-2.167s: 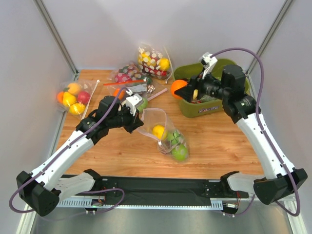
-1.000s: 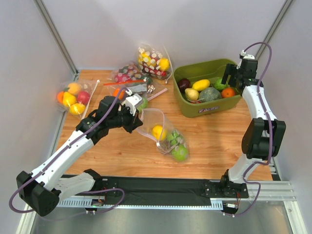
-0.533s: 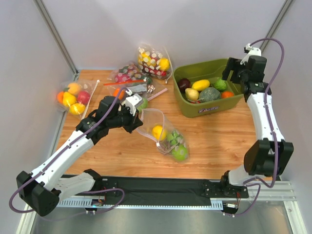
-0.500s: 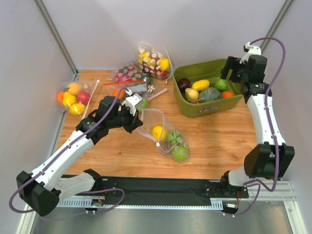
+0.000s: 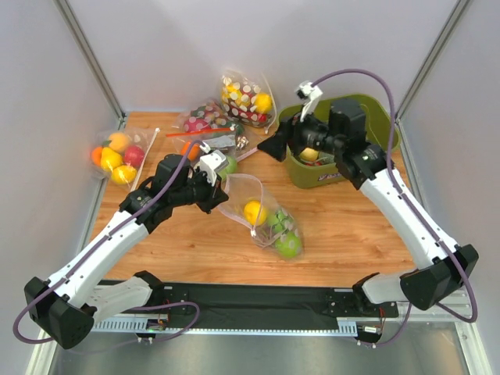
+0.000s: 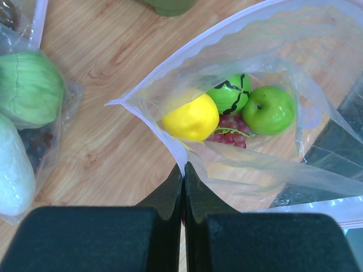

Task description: Open the zip-top bag and remove the fake food

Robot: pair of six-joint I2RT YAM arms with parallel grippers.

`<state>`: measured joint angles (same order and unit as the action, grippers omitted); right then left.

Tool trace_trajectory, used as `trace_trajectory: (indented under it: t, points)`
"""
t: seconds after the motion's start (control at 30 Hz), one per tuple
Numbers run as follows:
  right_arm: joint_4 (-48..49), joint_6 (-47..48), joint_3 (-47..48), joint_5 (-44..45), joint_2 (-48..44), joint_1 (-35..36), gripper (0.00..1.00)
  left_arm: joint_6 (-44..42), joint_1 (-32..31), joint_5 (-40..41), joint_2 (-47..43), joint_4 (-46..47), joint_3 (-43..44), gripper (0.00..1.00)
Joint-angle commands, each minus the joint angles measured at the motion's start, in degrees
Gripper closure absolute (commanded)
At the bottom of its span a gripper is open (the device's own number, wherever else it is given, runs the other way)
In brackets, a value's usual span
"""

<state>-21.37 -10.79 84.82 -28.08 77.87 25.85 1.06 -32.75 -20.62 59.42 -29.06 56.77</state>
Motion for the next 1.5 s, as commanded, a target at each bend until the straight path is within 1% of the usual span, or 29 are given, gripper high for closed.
trace_trajectory:
  t: [0.0, 0.17, 0.23, 0.4, 0.5, 0.63, 0.67, 0.73, 0.77, 0.83, 0.87, 0.93, 1.07, 1.17, 1.27, 1.37, 1.47]
  points:
    - [1.68, -4.06, 1.76, -10.58, 1.5, 4.64, 0.19, -0.97, -0.03, -0.38, -1.32, 0.32, 0.44, 1.0]
    - [-0.42, -4.42, 1.41, -17.26, 3.08, 12.2, 0.21, -0.97, -0.12, -0.21, -1.15, 0.32, 0.44, 1.0]
    - [-1.66, -4.07, 1.14, -17.63, 3.26, 14.83, 0.23, -0.97, -0.03, -0.3, -1.23, 0.41, 0.44, 1.0]
    - [-1.84, -5.03, -0.88, -20.44, 3.61, 18.1, 0.3, -0.97, -0.03, -0.21, -1.15, 0.41, 0.44, 1.0]
    - [-2.54, -5.12, -2.45, -19.83, 3.96, 19.59, 0.34, -0.97, -0.03, -0.21, -1.32, 0.41, 0.44, 1.0]
    - [-5.25, -5.13, -4.57, -13.86, 4.49, 19.68, 0.38, -0.97, -0.03, -0.21, -1.67, 0.49, 0.36, 1.0]
    - [-6.48, -4.77, -4.48, -10.11, 5.36, 19.68, 0.39, -0.97, -0.03, -0.3, -1.67, 0.49, 0.36, 1.0]
    - [-8.94, -3.98, -4.31, -5.78, 6.07, 19.6, 0.42, -0.97, -0.12, -0.64, -1.76, 0.58, 0.36, 1.0]
    - [-9.31, -3.89, -4.4, -1.15, 6.51, 19.59, 0.42, -0.97, -0.12, -0.82, -1.76, 0.58, 0.36, 1.0]
    - [-9.92, -3.63, -4.83, 3.53, 7.03, 19.59, 0.43, -0.97, -0.12, -1.17, -1.94, 0.76, 0.36, 1.0]
    - [-10.1, -3.37, -5.01, 7.47, 7.47, 19.59, 0.43, -1.06, -0.03, -1.44, -2.02, 0.67, 0.27, 1.0]
    - [-9.75, -3.19, -5.53, 11.7, 7.83, 19.59, 0.44, -0.97, -0.12, -1.44, -2.11, 0.76, 0.27, 1.0]
    - [-7.56, -3.45, -6.94, 16.55, 8.09, 19.51, 0.44, -0.97, -0.12, -1.7, -2.02, 0.76, 0.18, 1.0]
    - [-7.99, -1.44, -7.12, 20.51, 8.27, 19.86, 0.44, -0.97, -0.12, -2.14, -1.67, 0.76, 0.18, 1.0]
    - [-9.22, 1.02, -6.77, 22.44, 9.14, 21.35, 0.43, -0.97, -0.12, -2.67, -1.15, 0.85, 0.18, 1.0]
    - [-9.66, 3.57, -7.21, 24.64, 9.85, 24.5, 0.43, -0.97, -0.12, -3.37, -0.36, 1.02, 0.18, 1.0]
    - [-9.31, 3.32, -7.73, 24.74, 11.43, 24.95, 0.43, -0.8, -0.12, -3.46, 0.17, 1.02, 0.09, 1.0]
